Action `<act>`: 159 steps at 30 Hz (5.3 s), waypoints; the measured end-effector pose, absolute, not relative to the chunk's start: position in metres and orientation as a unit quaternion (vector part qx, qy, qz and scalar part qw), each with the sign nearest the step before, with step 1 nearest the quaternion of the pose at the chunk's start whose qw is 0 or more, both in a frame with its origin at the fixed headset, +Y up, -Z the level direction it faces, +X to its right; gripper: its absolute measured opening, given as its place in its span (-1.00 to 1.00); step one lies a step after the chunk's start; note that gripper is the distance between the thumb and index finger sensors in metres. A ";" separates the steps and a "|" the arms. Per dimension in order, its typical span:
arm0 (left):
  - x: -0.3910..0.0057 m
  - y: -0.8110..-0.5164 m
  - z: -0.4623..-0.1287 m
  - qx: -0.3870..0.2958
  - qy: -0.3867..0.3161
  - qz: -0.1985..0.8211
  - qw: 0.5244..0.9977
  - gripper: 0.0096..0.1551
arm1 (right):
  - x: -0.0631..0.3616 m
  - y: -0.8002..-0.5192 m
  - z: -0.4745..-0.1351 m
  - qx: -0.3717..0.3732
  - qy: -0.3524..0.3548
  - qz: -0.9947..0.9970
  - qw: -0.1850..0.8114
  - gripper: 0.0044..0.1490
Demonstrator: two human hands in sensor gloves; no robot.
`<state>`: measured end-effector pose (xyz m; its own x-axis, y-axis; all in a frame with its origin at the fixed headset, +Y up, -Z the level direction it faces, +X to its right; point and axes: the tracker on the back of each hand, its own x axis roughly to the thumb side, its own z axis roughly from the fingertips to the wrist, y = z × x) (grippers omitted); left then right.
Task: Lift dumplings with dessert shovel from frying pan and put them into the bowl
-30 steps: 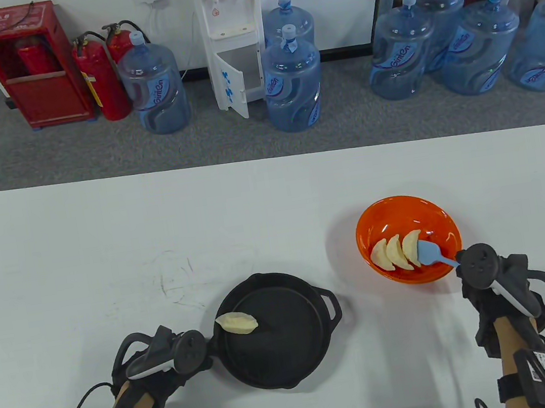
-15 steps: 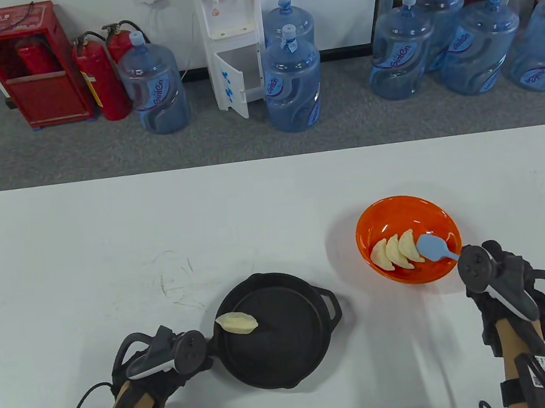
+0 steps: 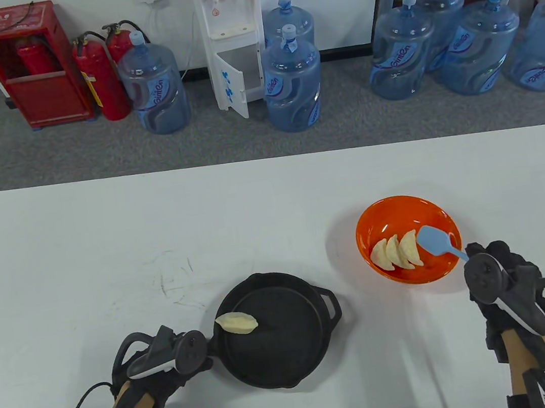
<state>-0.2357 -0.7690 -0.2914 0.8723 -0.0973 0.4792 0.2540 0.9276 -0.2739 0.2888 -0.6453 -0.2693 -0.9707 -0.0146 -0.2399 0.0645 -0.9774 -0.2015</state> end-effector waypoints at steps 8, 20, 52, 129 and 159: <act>-0.235 -0.769 -0.291 -0.167 -0.235 -0.098 0.953 -0.33 | 0.235 -0.638 -0.268 0.038 0.128 -0.991 -0.001 -0.44; -0.234 -0.768 -0.290 -0.173 -0.232 -0.104 0.951 -0.32 | 0.141 -0.678 -0.273 -0.066 0.114 -0.989 -0.071 -0.45; -0.234 -0.769 -0.290 -0.175 -0.231 -0.102 0.952 -0.32 | 0.046 -0.743 -0.282 -0.169 0.017 -0.982 -0.080 -0.44; -0.235 -0.769 -0.291 -0.176 -0.228 -0.099 0.952 -0.32 | 0.047 -0.741 -0.269 -0.212 -0.085 -0.958 -0.175 -0.45; -0.235 -0.769 -0.290 -0.177 -0.228 -0.098 0.952 -0.32 | 0.066 -0.740 -0.277 -0.196 -0.110 -0.950 -0.217 -0.47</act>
